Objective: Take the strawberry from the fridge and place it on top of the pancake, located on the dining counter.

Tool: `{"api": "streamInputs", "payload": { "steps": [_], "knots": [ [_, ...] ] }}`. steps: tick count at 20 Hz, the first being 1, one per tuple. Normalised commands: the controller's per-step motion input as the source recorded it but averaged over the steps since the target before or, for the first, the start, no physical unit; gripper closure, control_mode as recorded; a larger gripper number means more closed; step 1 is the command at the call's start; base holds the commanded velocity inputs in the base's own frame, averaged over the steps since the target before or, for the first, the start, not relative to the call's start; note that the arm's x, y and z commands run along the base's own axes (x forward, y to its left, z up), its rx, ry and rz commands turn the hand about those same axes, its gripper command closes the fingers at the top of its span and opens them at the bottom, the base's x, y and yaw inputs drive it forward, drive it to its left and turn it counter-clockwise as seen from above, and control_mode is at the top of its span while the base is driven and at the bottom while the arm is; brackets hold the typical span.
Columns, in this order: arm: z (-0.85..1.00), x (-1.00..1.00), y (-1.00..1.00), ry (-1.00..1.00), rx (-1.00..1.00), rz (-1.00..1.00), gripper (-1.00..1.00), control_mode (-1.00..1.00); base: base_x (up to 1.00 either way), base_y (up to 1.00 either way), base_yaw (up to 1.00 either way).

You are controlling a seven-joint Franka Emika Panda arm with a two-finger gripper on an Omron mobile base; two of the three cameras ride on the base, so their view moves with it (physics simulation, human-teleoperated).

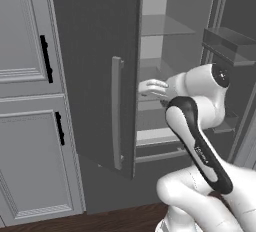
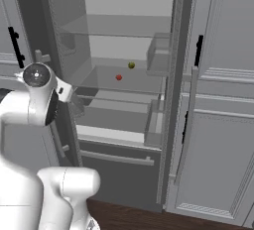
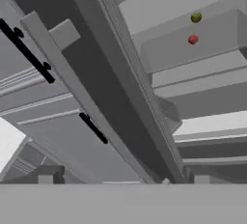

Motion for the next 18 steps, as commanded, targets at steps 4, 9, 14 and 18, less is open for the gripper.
{"api": "streamInputs", "payload": {
  "steps": [4,9,14,18],
  "knots": [
    [-0.1,-0.02,-0.62,0.16,0.11,0.0,-1.0,-1.0,0.0,0.0,0.0],
    [-0.03,0.06,-0.21,0.15,0.11,0.0,-1.0,-1.0,0.0,0.0,0.0],
    [-0.04,0.25,-0.07,0.1,0.13,0.0,-1.0,-1.0,0.0,0.0,0.0],
    [-0.13,0.32,-0.01,0.1,0.11,0.0,-1.0,-1.0,0.0,0.0,0.0]
  ]
}}
